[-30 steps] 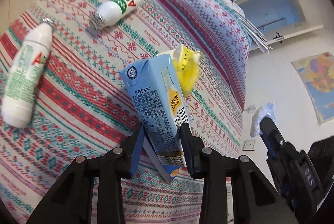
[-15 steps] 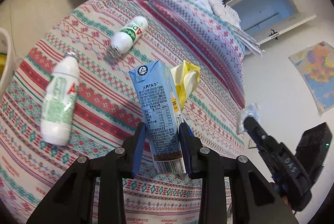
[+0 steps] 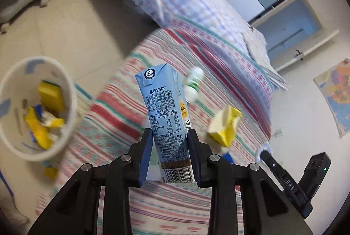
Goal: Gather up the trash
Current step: 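Carry the milk carton and tissue to the wastebasket and release both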
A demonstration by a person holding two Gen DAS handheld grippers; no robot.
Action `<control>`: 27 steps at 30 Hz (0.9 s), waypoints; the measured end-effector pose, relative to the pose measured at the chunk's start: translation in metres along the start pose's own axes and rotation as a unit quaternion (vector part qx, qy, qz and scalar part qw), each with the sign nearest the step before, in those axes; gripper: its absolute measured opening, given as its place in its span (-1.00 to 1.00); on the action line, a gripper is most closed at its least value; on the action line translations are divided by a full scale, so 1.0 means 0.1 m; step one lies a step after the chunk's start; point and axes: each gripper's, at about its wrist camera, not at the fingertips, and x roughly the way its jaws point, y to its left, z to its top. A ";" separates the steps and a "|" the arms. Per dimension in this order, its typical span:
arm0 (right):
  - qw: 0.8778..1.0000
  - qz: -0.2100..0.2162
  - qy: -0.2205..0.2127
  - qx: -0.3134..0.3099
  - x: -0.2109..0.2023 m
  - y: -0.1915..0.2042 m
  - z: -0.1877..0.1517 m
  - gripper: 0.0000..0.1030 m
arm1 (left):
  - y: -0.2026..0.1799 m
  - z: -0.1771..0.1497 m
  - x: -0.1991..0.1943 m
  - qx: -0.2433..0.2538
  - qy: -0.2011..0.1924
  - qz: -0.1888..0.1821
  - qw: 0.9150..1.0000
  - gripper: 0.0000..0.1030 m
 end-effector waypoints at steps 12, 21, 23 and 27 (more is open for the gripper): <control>0.998 0.012 0.035 -0.041 0.37 0.49 -0.23 -0.78 | 0.87 0.27 -0.47 -0.030 -0.046 0.039 0.998 -0.34; 0.993 0.034 0.063 -0.089 0.61 0.99 -0.54 -0.78 | 1.46 0.34 -0.78 -0.045 -0.060 0.066 0.995 -0.34; 0.992 0.041 0.069 -0.097 0.68 1.11 -0.60 -0.78 | 1.55 0.35 -0.82 -0.046 -0.062 0.071 0.994 -0.34; 0.989 0.062 0.074 -0.116 0.82 1.45 -0.73 -0.78 | 1.69 0.33 -0.83 -0.054 -0.058 0.075 0.994 -0.34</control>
